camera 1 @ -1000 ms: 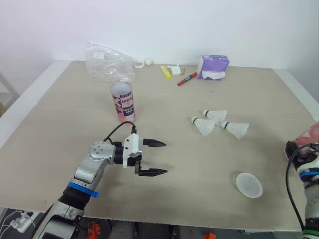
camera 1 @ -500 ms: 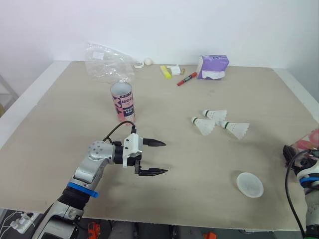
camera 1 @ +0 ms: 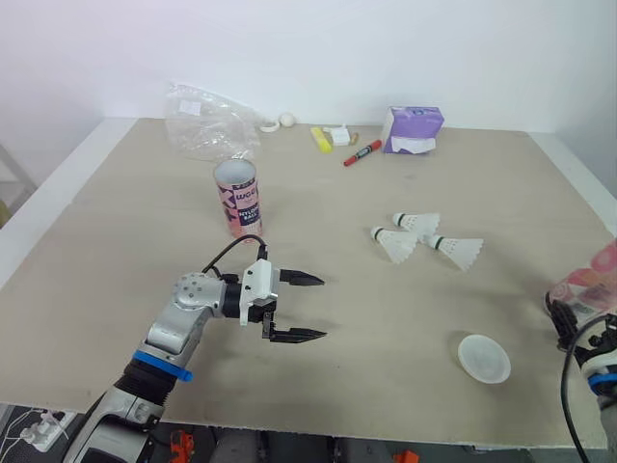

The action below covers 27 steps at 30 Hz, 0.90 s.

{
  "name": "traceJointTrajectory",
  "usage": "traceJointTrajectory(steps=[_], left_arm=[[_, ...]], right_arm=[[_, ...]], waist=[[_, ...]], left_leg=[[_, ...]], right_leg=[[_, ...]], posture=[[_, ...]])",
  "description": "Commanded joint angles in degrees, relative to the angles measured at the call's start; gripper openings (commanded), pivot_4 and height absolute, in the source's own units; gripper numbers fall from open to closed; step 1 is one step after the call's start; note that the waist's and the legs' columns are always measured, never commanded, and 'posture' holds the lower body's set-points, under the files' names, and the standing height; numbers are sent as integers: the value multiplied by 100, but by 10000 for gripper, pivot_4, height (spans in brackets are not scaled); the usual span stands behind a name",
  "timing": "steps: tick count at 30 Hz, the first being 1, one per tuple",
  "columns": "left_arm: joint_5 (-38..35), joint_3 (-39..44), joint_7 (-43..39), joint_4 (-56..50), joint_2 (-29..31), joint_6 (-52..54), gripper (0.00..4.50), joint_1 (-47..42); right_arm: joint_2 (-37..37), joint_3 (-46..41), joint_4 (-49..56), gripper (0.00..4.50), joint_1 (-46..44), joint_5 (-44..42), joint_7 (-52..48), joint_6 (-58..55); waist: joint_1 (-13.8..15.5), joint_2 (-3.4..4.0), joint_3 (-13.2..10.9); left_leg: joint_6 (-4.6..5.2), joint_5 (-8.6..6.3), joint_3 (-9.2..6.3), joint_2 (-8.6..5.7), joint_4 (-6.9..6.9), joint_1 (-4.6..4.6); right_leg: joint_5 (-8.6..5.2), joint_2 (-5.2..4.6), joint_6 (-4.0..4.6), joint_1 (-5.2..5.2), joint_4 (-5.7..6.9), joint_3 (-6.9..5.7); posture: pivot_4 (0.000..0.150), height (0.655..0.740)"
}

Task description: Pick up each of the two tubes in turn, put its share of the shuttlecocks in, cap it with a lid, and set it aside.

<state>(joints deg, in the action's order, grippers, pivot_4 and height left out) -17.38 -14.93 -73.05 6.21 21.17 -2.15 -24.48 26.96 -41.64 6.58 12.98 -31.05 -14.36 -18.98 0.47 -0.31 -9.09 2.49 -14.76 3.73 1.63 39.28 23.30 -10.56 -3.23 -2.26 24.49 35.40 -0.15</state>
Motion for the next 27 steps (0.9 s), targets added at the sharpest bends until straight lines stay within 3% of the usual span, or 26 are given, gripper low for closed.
traceJointTrajectory(steps=[1, 4, 8, 13, 21, 27], left_arm=[[-6, 27, -31, -31, -2, -103, 45000, -125], [-13, 72, 29, -4, 10, -114, 45000, -131], [4, 201, 247, 28, 20, -119, 45000, -124], [97, 412, 717, 62, 23, -118, 45000, -77], [152, 710, 1689, -295, 40, 398, 45000, 246], [251, 1353, 3103, -1084, 4, 991, 45000, 701]], right_arm=[[-13, -344, 619, 43782, 209, -223, 71, -103], [94, -410, 1118, 43782, 727, -342, -318, -162], [585, -481, 1609, 43782, 1556, -408, -1552, 80], [1159, -378, 2237, 43782, 1829, -967, -2794, 15], [1546, 1755, 2728, 43782, -38, -998, -3008, -358], [1487, 3204, 1490, 43782, -1640, -215, -3727, 101]], waist=[[0, 0, 0], [5, 2, 1], [3, 1, 0], [-23, -10, -6], [-23, -29, -21], [6, -62, -38]], left_leg=[[0, 0, 2, 0, 0, 0], [1, -1, 3, -4, 1, 0], [1, -5, -1, -4, -1, 0], [1, -6, 2, -1, 1, -9], [0, -6, -15, -2, 0, -8], [-5, -21, -25, -10, 3, 7]], right_leg=[[0, -1, 0, 0, 0, 1], [-1, -5, -2, 0, 0, 3], [-6, -5, -4, 0, 0, 1], [-4, -2, -4, -4, -1, 2], [0, 6, 3, -2, -1, 0], [-16, 5, 0, -2, -7, 1]], posture=[[1500, 7400], [1500, 7400], [1500, 7400], [1500, 7400], [1500, 7400], [1500, 7400]])
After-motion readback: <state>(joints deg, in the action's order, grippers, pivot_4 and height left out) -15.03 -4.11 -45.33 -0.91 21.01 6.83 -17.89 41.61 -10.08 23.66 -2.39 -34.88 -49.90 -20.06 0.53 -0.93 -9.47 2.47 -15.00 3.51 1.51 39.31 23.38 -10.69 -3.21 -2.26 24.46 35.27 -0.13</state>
